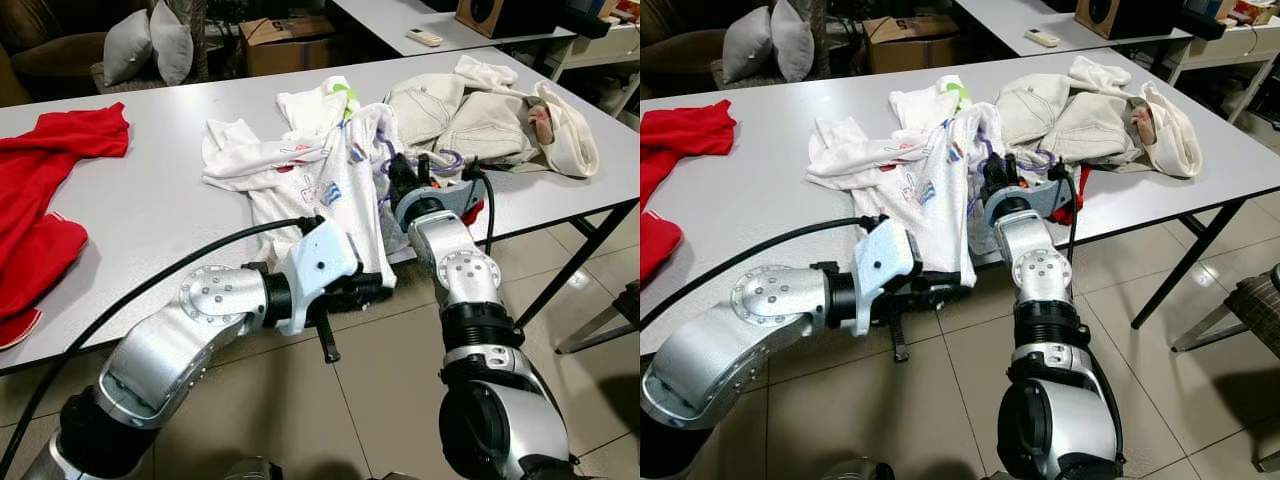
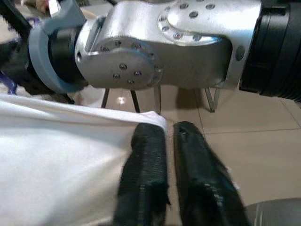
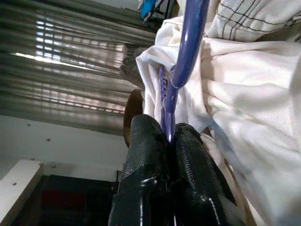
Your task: Hang hanger
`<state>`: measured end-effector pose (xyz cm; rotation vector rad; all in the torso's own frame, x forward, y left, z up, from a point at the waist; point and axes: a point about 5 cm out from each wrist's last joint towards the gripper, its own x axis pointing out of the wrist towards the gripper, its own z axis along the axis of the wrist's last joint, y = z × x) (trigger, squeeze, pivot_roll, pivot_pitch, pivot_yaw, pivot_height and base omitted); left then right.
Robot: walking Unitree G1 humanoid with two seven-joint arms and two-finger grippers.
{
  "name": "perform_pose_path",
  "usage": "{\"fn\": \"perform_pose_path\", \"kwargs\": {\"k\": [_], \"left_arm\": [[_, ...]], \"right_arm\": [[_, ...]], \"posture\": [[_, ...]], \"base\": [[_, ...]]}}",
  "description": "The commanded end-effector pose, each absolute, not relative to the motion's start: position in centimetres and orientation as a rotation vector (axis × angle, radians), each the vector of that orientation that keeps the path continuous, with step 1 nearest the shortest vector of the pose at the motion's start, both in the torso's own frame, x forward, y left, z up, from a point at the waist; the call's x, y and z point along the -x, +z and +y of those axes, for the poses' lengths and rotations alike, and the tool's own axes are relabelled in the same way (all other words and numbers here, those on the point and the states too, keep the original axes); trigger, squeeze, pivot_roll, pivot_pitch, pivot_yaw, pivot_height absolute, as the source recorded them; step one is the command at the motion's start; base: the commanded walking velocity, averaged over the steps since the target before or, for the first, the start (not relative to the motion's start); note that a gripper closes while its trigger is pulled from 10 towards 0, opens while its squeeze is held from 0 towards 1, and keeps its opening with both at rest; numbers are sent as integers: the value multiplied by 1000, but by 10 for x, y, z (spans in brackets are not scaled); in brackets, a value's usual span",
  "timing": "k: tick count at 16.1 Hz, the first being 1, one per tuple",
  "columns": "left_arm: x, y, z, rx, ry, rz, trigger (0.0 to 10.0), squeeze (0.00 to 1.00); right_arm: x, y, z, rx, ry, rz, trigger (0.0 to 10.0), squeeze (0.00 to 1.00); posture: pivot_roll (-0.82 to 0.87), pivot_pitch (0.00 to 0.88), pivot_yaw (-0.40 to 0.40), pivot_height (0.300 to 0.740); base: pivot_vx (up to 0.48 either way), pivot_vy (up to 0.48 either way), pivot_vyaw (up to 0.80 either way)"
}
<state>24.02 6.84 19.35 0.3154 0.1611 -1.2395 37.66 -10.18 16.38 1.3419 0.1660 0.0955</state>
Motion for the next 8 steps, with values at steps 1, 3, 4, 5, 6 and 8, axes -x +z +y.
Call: {"fn": "perform_pose_path", "kwargs": {"k": [1,3,4,5,6,8], "left_arm": [[-235,200,62,-297,-1294,150,10000,1000],[-233,201,62,-294,-1310,145,10000,1000],[-233,201,62,-294,-1316,145,10000,1000],[-233,201,62,-293,-1317,148,10000,1000],[-232,201,63,-292,-1323,154,10000,1000],[-231,200,66,-312,-1330,193,10000,1000]], "right_arm": [[-379,185,-72,-1388,182,149,10000,0],[-379,186,-71,-1345,211,143,10000,0],[-379,188,-70,-1353,225,136,10000,0],[-379,188,-70,-1349,230,129,10000,0],[-379,190,-70,-1356,239,122,10000,0],[-380,195,-71,-1369,267,94,10000,0]], "posture": [[55,32,-5,740],[58,32,-3,740],[58,31,-2,740],[58,29,0,740],[58,27,2,740],[57,22,0,740]], "base": [[0,0,0],[0,0,0],[0,0,0],[0,0,0],[0,0,0],[0,0,0]]}}
